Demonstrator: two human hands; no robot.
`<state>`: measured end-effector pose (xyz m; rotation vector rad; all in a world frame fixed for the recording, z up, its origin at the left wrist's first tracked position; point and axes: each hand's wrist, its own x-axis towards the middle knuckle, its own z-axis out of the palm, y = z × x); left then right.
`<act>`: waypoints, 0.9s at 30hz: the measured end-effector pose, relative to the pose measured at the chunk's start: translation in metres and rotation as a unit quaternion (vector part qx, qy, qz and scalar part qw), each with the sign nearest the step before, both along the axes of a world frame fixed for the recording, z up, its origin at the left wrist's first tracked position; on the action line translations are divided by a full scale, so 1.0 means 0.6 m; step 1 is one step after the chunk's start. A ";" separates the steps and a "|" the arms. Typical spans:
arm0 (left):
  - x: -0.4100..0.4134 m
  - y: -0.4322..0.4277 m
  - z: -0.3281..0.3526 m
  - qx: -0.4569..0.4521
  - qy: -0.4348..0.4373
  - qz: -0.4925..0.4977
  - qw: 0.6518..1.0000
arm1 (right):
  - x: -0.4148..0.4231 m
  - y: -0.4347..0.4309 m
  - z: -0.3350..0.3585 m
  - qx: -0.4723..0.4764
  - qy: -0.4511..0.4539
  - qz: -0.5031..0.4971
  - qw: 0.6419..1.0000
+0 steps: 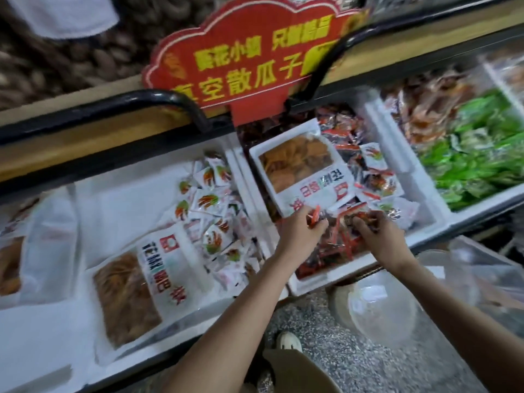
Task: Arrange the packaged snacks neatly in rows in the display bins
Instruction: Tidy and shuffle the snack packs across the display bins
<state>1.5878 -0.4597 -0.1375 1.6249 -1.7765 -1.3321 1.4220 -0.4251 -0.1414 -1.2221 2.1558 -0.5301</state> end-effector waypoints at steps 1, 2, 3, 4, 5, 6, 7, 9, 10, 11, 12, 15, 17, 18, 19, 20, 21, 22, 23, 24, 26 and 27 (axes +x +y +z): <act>-0.013 -0.008 -0.002 0.001 0.012 0.008 1.000 | -0.004 -0.007 0.003 -0.012 -0.017 -0.013 1.000; -0.020 -0.013 -0.002 0.005 0.024 0.014 1.000 | -0.004 -0.010 0.001 -0.026 -0.020 -0.018 0.999; -0.020 -0.015 -0.003 -0.001 0.032 0.016 0.999 | 0.001 -0.010 0.001 -0.036 0.002 -0.004 0.999; -0.013 -0.013 -0.003 -0.021 0.030 0.017 0.999 | 0.009 -0.007 -0.003 -0.041 0.039 0.024 0.998; 0.001 -0.009 -0.002 -0.050 0.024 0.019 0.998 | 0.022 -0.002 -0.006 -0.048 0.067 0.056 0.995; 0.024 -0.003 -0.005 -0.076 0.016 0.025 0.997 | 0.040 0.005 -0.010 -0.059 0.075 0.090 0.991; 0.054 0.002 -0.008 -0.098 0.004 0.039 0.994 | 0.063 0.015 -0.013 -0.067 0.066 0.130 0.987; 0.137 0.010 -0.021 -0.127 -0.049 0.079 0.988 | 0.117 0.039 -0.020 -0.057 -0.006 0.201 0.978; 0.187 0.013 -0.028 -0.138 -0.083 0.103 0.981 | 0.146 0.049 -0.023 -0.033 -0.049 0.222 0.973; 0.237 0.015 -0.035 -0.153 -0.118 0.128 0.973 | 0.175 0.056 -0.029 -0.010 -0.086 0.235 0.968; 0.287 0.015 -0.042 -0.165 -0.154 0.156 0.962 | 0.204 0.062 -0.038 0.012 -0.119 0.243 0.963; 0.417 0.008 -0.061 -0.127 -0.245 0.201 0.940 | 0.293 0.071 -0.061 0.077 -0.182 0.259 0.946; 0.481 0.004 -0.076 -0.058 -0.290 0.175 0.939 | 0.346 0.077 -0.074 0.140 -0.203 0.261 0.933; 0.506 0.002 -0.084 -0.030 -0.296 0.156 0.942 | 0.368 0.080 -0.078 0.170 -0.216 0.250 0.928; 0.524 0.002 -0.092 -0.012 -0.290 0.144 0.946 | 0.387 0.081 -0.083 0.198 -0.230 0.234 0.924; 0.537 0.001 -0.097 -0.004 -0.273 0.139 0.952 | 0.405 0.083 -0.088 0.218 -0.246 0.214 0.920; 0.545 0.000 -0.101 -0.008 -0.250 0.134 0.959 | 0.420 0.084 -0.093 0.235 -0.265 0.190 0.916; 0.549 -0.002 -0.099 -0.017 -0.229 0.129 0.965 | 0.434 0.086 -0.100 0.242 -0.289 0.160 0.912; 0.549 -0.002 -0.094 -0.030 -0.212 0.119 0.970 | 0.447 0.087 -0.106 0.246 -0.312 0.123 0.909; 0.551 -0.001 -0.090 -0.045 -0.196 0.106 0.974 | 0.458 0.089 -0.110 0.243 -0.332 0.087 0.907; 0.555 0.008 -0.081 -0.075 -0.168 0.093 0.978 | 0.472 0.097 -0.107 0.216 -0.350 0.051 0.910; 0.559 0.014 -0.076 -0.091 -0.154 0.100 0.979 | 0.476 0.103 -0.102 0.194 -0.353 0.046 0.914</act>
